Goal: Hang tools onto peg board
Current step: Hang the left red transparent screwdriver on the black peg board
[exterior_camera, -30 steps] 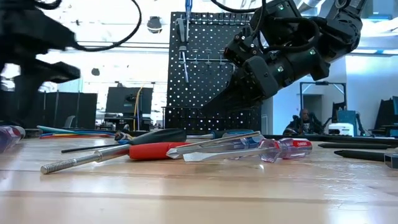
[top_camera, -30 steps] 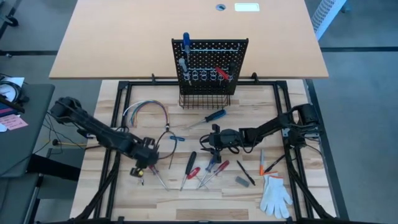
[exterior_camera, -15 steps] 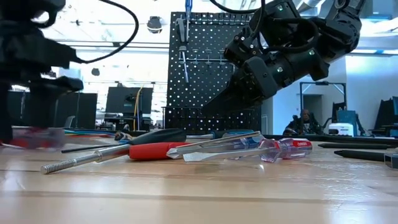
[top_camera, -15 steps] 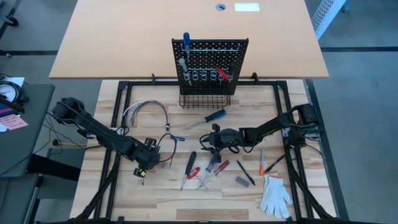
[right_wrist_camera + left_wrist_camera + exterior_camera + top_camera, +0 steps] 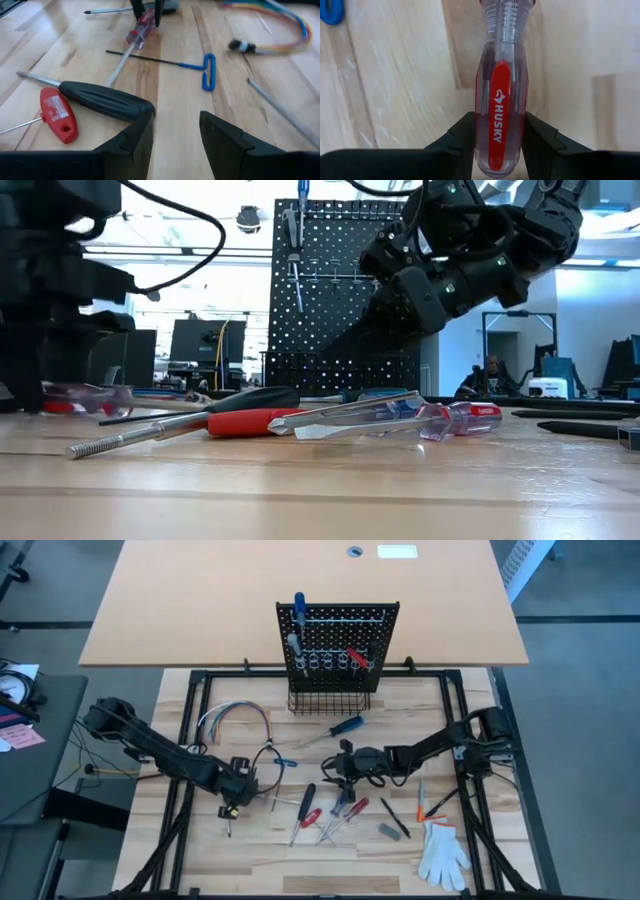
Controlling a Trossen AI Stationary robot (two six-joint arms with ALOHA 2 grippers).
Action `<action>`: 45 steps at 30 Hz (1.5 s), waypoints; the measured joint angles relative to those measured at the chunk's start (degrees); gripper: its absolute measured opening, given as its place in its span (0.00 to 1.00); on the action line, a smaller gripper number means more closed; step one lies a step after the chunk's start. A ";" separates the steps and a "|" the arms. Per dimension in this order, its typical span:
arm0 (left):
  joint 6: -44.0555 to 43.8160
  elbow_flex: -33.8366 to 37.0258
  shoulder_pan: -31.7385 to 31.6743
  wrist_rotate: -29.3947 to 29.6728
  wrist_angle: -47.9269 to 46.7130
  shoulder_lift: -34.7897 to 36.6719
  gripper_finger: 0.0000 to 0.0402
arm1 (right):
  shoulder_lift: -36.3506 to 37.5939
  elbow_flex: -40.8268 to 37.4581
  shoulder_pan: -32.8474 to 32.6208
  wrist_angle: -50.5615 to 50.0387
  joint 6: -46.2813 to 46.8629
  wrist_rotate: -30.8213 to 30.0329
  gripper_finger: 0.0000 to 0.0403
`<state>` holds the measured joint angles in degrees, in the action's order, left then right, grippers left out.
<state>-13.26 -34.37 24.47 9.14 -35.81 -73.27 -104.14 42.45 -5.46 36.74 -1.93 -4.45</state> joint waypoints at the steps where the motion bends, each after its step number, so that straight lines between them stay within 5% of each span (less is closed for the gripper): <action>1: 0.06 -1.40 0.01 -0.01 -1.36 0.03 0.28 | 0.00 0.60 -0.24 -0.01 -0.51 0.00 0.41; 10: -4.53 -13.10 -0.32 1.33 -13.23 0.03 0.28 | -2.57 16.18 -3.17 -16.14 -4.74 5.25 0.56; 16: -7.30 -16.01 -0.48 1.39 -14.23 0.03 0.28 | -8.86 28.55 -5.55 -32.52 -6.73 -1.88 0.60; 24: -10.06 -16.05 -0.55 1.39 -14.80 0.03 0.28 | -9.64 33.21 -5.77 -36.69 -4.10 -3.58 0.46; 37: -11.13 -16.04 -0.63 3.42 -14.55 0.06 0.28 | -12.44 33.15 -5.25 -34.59 -4.19 -4.41 0.05; 45: -9.92 -16.06 -1.02 5.97 -16.57 0.25 0.51 | -10.18 30.41 -3.70 -34.41 -0.85 -4.48 0.05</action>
<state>-23.17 -50.43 23.45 15.11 -52.39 -73.01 -114.32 72.86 -9.15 2.33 -2.78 -8.93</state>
